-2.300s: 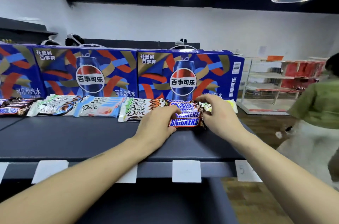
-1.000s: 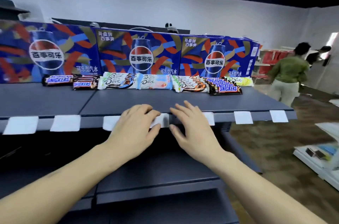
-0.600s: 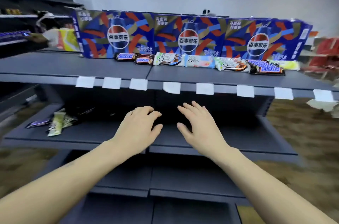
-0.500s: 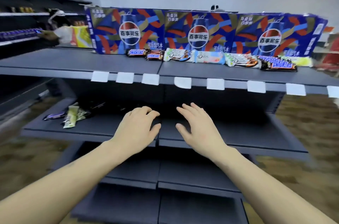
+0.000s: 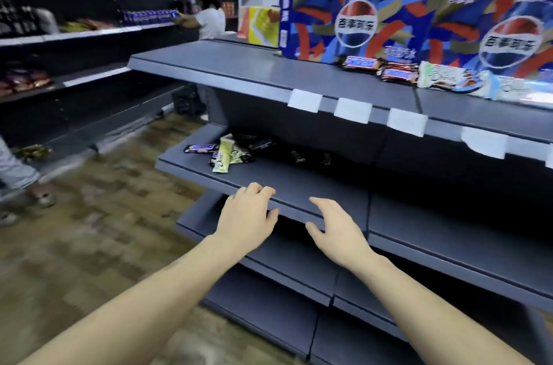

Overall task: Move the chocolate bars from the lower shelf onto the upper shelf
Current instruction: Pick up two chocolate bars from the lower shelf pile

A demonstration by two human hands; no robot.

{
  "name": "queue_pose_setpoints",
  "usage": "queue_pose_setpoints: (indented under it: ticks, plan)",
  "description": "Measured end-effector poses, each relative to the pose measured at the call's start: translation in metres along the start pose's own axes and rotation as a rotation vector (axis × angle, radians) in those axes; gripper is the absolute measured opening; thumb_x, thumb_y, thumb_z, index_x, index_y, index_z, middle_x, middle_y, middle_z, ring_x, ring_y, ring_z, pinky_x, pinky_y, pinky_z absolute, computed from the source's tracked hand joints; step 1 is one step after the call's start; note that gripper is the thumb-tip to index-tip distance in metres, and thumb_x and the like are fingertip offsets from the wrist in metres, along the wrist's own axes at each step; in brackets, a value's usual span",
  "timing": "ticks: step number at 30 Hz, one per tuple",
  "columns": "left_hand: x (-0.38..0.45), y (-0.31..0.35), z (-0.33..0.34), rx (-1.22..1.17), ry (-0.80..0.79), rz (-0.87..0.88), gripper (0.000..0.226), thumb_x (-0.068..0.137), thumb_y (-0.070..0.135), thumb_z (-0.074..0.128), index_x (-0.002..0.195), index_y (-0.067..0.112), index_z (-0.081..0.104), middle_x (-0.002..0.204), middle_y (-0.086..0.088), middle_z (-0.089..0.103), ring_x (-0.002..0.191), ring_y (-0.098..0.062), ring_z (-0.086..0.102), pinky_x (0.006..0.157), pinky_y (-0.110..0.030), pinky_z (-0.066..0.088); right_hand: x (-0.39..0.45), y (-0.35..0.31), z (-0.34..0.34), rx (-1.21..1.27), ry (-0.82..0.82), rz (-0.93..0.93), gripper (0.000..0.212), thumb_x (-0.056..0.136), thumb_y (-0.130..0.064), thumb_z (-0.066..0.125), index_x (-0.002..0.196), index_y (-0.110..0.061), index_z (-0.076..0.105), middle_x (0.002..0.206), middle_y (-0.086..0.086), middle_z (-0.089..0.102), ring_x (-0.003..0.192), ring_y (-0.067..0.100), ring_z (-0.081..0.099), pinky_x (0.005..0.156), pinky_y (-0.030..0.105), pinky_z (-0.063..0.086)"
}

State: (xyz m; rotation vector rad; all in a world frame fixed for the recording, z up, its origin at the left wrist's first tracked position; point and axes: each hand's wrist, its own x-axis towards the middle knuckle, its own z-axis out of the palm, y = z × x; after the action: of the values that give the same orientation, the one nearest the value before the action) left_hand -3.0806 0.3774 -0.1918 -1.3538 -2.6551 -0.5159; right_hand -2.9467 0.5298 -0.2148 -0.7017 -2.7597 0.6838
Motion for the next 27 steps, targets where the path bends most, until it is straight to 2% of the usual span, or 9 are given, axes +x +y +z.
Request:
queue_pose_setpoints:
  ticks: [4, 8, 14, 17, 20, 23, 25, 27]
  plan:
    - [0.04, -0.048, 0.033, -0.043, -0.011, -0.03, 0.042, 0.095, 0.038, 0.047, 0.135, 0.024, 0.046, 0.128, 0.003, 0.05, 0.117, -0.02, 0.047, 0.092, -0.031, 0.043, 0.066, -0.002, 0.045, 0.016, -0.02, 0.063, 0.056, 0.098, -0.034, 0.05, 0.149, -0.029, 0.03, 0.152, -0.011, 0.032, 0.136, 0.01, 0.036, 0.103, 0.028, 0.037]
    - [0.088, -0.092, 0.078, -0.041, -0.027, -0.029, 0.041, 0.094, 0.037, 0.048, 0.133, 0.024, 0.048, 0.129, 0.003, 0.05, 0.119, -0.021, 0.045, 0.094, -0.032, 0.041, 0.134, 0.005, 0.084, 0.018, 0.03, 0.1, 0.054, 0.097, -0.032, 0.052, 0.148, -0.026, 0.033, 0.151, -0.009, 0.035, 0.135, 0.014, 0.039, 0.102, 0.03, 0.039]
    - [0.147, -0.142, 0.145, 0.01, 0.031, -0.028, 0.039, 0.092, 0.036, 0.051, 0.129, 0.025, 0.051, 0.131, 0.004, 0.049, 0.127, -0.021, 0.038, 0.102, -0.035, 0.035, 0.216, 0.037, 0.135, -0.03, 0.13, 0.122, 0.052, 0.095, -0.031, 0.055, 0.143, -0.019, 0.042, 0.146, 0.0, 0.044, 0.131, 0.023, 0.041, 0.105, 0.035, 0.038]
    - [0.165, -0.157, 0.167, 0.079, 0.1, -0.045, 0.044, 0.09, 0.045, 0.05, 0.128, 0.023, 0.053, 0.134, 0.001, 0.049, 0.134, -0.026, 0.03, 0.109, -0.041, 0.029, 0.244, 0.047, 0.15, -0.08, 0.243, 0.144, 0.053, 0.094, -0.035, 0.056, 0.142, -0.016, 0.044, 0.145, 0.006, 0.045, 0.128, 0.029, 0.041, 0.105, 0.038, 0.036]
    - [0.183, -0.167, 0.176, 0.203, 0.142, -0.122, 0.057, 0.085, 0.063, 0.042, 0.127, 0.026, 0.055, 0.148, -0.005, 0.037, 0.142, -0.034, 0.015, 0.114, -0.056, 0.012, 0.27, 0.052, 0.152, -0.089, 0.296, 0.193, 0.064, 0.093, -0.039, 0.058, 0.149, -0.018, 0.035, 0.154, 0.007, 0.03, 0.134, 0.032, 0.035, 0.101, 0.041, 0.04]
    - [0.197, -0.176, 0.175, 0.23, 0.1, -0.259, 0.079, 0.077, 0.08, 0.034, 0.136, 0.029, 0.047, 0.16, -0.009, 0.012, 0.145, -0.041, -0.005, 0.111, -0.065, -0.001, 0.297, 0.06, 0.144, -0.145, 0.299, 0.294, 0.072, 0.091, -0.049, 0.057, 0.152, -0.025, 0.027, 0.161, 0.001, 0.017, 0.136, 0.034, 0.035, 0.093, 0.041, 0.046]
    - [0.201, -0.179, 0.176, 0.186, 0.058, -0.333, 0.087, 0.074, 0.084, 0.033, 0.142, 0.029, 0.041, 0.16, -0.011, 0.005, 0.144, -0.042, -0.004, 0.113, -0.062, 0.002, 0.313, 0.063, 0.144, -0.21, 0.292, 0.367, 0.07, 0.091, -0.054, 0.052, 0.151, -0.029, 0.028, 0.16, -0.001, 0.023, 0.131, 0.034, 0.044, 0.086, 0.04, 0.048]
    - [0.199, -0.176, 0.178, 0.158, 0.067, -0.344, 0.085, 0.078, 0.08, 0.037, 0.143, 0.026, 0.039, 0.159, -0.014, 0.009, 0.143, -0.042, 0.006, 0.114, -0.057, 0.01, 0.321, 0.064, 0.146, -0.268, 0.32, 0.373, 0.058, 0.092, -0.054, 0.048, 0.144, -0.032, 0.039, 0.149, 0.0, 0.041, 0.12, 0.033, 0.054, 0.078, 0.038, 0.048]
